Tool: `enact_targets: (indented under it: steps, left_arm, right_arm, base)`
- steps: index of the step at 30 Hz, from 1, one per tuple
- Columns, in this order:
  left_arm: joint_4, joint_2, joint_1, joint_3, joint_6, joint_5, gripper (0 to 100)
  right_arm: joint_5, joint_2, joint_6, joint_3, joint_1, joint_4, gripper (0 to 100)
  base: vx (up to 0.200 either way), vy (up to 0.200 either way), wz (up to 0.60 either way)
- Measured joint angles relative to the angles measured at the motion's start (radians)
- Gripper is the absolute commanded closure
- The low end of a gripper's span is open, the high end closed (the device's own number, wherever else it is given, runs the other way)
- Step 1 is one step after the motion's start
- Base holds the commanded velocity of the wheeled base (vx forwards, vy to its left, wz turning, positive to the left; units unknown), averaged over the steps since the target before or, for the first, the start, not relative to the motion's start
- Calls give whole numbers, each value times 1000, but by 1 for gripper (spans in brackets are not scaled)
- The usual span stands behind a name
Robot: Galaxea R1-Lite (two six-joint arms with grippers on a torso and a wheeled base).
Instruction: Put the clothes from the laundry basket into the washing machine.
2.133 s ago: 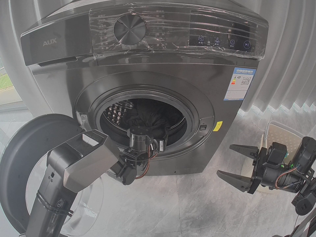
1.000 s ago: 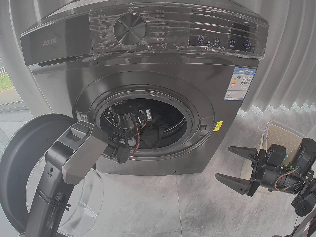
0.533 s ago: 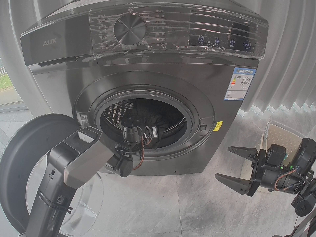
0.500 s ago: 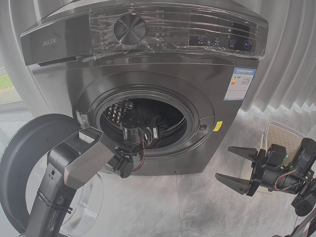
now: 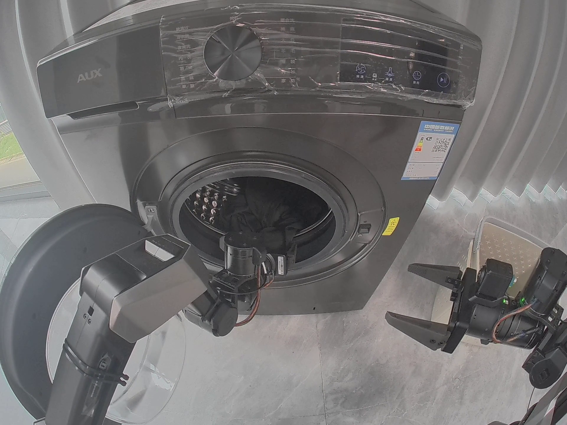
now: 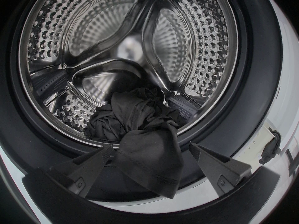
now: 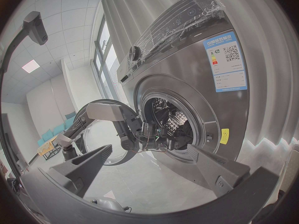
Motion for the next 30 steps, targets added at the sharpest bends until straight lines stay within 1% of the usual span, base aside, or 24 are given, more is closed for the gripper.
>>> enact_targets:
  steps: [4,9,10,24,30]
  left_arm:
    - [6,11,5,-32,0,-8,0]
    - [24,51,14,-112,-1,-11,0]
    - [28,61,17,-125,-1,-11,100]
    - [20,102,26,-161,0,-12,100]
    - [6,106,31,-237,0,4,100]
  right_arm:
    - [0,0,1,0,4,0,0]
    - [0,0,1,3,7,0,0]
    - [0,0,1,3,8,0,0]
    - [0,0,1,6,11,0,0]
    - [0,0,1,6,11,0,0]
  base:
    - [0,0,0]
    - [0,0,0]
    - [0,0,0]
    - [0,0,0]
    - [0,0,0]
